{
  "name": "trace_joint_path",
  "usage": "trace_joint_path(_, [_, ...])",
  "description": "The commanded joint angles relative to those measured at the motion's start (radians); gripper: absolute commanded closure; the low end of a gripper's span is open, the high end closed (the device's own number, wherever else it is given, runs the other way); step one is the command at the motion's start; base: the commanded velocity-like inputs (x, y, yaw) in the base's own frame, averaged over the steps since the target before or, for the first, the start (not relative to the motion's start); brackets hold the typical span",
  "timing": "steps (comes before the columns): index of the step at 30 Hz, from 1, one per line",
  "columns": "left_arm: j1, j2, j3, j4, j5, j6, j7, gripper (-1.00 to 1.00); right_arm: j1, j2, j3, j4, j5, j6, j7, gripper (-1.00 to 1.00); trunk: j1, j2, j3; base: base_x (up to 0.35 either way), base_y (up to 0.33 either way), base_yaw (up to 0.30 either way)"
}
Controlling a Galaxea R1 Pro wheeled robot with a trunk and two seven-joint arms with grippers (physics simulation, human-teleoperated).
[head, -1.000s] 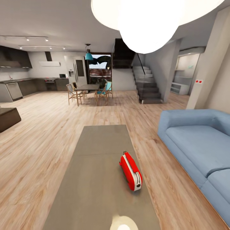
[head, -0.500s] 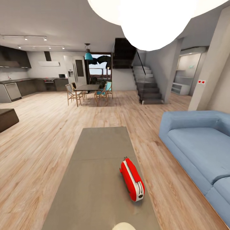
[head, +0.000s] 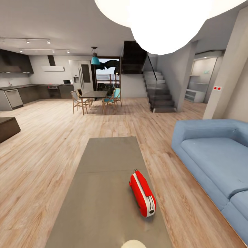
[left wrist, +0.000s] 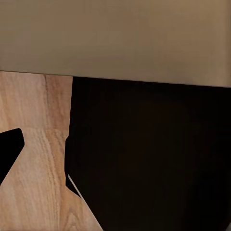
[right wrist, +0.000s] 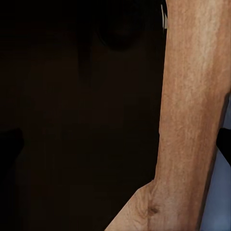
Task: Turn on the radio receiver that's on the table in the living room.
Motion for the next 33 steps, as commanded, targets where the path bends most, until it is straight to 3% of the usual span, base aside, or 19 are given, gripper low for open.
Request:
trace_joint_path(1, [0.000, 0.000, 0.000, 0.000, 0.000, 0.000, 0.000, -1.00, 0.000, 0.000, 0.000, 0.000, 0.000, 0.000, 0.000, -1.00, 0.000, 0.000, 0.000, 0.000, 0.000, 0.000])
trace_joint_path(33, [0.000, -0.005, 0.001, 0.000, -0.001, 0.002, 0.001, -1.00, 0.000, 0.000, -0.004, 0.000, -0.010, 0.001, 0.000, -1.00, 0.000, 0.000, 0.000, 0.000, 0.000, 0.000])
